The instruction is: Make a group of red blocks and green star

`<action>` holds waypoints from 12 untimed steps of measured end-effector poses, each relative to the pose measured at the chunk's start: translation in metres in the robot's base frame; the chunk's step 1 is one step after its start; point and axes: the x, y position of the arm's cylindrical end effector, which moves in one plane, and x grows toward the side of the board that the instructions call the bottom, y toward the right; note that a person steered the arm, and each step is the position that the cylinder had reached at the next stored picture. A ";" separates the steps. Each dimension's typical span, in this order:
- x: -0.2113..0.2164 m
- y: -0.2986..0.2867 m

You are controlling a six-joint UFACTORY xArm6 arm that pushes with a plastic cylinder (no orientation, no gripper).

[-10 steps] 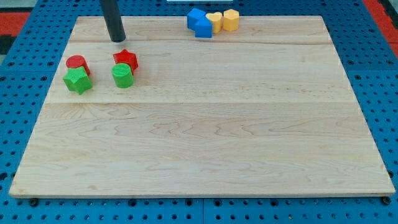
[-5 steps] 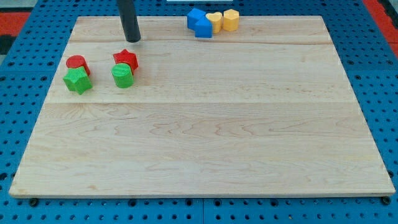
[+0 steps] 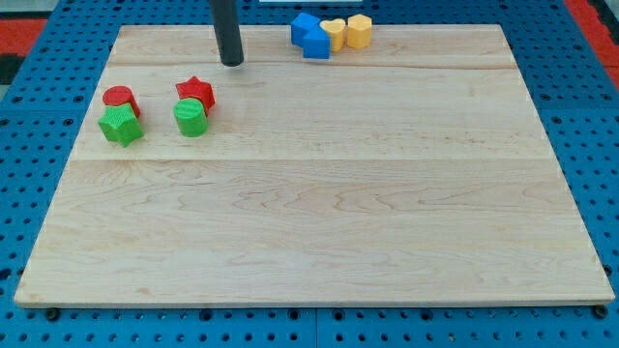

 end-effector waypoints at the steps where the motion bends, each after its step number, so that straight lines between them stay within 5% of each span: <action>1: 0.001 0.017; 6: 0.031 0.027; 12: 0.098 -0.067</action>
